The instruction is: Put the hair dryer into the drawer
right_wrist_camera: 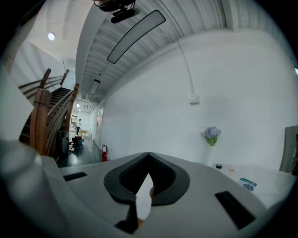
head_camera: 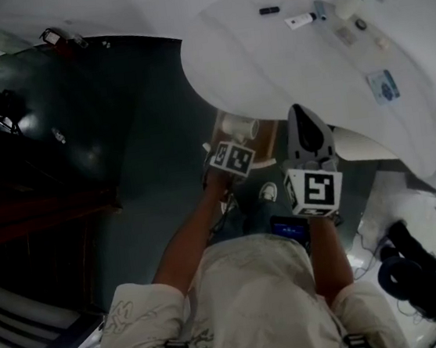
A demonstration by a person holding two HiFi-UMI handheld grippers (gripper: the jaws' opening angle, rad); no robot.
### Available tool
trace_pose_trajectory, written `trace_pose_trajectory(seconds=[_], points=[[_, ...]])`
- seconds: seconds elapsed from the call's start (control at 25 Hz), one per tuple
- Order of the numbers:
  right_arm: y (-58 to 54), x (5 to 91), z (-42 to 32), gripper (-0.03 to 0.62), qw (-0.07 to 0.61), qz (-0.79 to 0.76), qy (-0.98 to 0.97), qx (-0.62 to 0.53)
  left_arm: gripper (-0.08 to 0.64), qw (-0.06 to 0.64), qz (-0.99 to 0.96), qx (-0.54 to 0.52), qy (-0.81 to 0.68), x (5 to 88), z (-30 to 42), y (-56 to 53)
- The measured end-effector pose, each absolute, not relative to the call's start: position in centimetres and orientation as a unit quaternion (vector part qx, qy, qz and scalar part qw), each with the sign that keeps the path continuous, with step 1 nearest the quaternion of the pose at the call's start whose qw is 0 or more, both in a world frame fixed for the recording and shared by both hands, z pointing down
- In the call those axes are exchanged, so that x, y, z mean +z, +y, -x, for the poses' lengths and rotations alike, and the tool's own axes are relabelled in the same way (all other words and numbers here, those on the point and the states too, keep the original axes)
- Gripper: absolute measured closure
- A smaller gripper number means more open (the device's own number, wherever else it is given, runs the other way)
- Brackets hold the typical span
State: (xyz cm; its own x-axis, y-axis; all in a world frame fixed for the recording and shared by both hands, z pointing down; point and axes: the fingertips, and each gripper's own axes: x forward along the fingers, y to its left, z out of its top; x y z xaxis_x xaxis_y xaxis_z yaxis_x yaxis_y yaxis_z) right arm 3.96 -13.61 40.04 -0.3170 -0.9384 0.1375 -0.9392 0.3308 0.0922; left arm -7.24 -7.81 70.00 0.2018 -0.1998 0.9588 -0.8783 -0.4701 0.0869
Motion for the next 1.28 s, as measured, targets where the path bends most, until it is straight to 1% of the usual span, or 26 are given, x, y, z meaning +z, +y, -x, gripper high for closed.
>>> trace_pose_trajectory(seconds=[0.36, 1.0, 1.16, 1.28], points=[[-13.9, 40.4, -4.4, 0.588, 0.09, -0.578, -0.811, 0.004, 0.31, 0.352, -0.69, 0.509, -0.376, 71.2, 6.8, -8.3], [-14.3, 42.0, -6.2, 0.588, 0.105, -0.578, -0.809, 0.013, 0.311, 0.384, -0.689, 0.479, -0.385, 73.1, 4.8, -10.6], [-14.4, 42.5, -6.7, 0.588, 0.11, -0.578, -0.808, 0.015, 0.311, 0.38, -0.695, 0.466, -0.393, 73.4, 4.2, -11.9], [-14.4, 42.9, -6.9, 0.588, 0.112, -0.579, -0.808, 0.019, 0.311, 0.382, -0.688, 0.476, -0.393, 73.7, 4.3, -12.0]])
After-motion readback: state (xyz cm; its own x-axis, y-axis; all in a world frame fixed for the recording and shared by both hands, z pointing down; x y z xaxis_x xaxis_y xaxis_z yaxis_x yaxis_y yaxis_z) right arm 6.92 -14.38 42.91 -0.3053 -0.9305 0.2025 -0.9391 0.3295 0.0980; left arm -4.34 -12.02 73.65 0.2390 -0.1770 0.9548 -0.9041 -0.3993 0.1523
